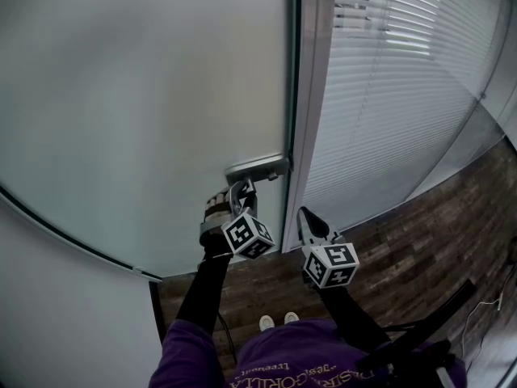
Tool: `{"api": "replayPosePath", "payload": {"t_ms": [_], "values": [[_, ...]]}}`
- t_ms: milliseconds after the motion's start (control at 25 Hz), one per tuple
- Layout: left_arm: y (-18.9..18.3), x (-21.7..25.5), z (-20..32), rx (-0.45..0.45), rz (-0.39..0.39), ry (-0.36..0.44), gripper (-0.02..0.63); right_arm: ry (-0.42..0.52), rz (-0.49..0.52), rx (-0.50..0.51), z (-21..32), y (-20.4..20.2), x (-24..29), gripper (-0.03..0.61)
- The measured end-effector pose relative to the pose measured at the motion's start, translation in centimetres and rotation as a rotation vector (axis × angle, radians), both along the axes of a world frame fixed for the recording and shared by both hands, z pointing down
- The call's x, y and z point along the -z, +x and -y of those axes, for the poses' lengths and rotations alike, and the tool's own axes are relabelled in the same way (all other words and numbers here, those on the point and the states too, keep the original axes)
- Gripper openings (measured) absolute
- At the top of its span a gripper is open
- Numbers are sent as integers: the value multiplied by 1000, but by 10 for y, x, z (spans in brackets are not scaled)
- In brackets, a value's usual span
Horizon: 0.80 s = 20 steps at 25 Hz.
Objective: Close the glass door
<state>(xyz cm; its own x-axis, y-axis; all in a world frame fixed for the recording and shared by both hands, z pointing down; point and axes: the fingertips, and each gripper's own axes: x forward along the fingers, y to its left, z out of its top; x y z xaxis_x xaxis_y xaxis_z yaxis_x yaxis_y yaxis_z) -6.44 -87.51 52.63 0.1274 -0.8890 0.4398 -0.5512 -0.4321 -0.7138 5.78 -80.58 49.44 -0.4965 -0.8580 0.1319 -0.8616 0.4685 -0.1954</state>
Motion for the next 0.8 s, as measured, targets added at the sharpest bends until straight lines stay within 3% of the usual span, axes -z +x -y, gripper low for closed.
{"api": "replayPosePath", "payload": {"t_ms": [200,280,600,800], "values": [[-10,6,-9,6,2,67,178,0,1,6,-2,-5,0,-3],[-12,12,-17,8,-44,96,178,3,1,11,-3,-8,0,-3],[-25,26,-57,104,-510,89,176,13,-1,41,-4,-23,3,-3],[-31,19,-80,201,-728,94,171,10,1,62,-7,-32,2,-3]]}}
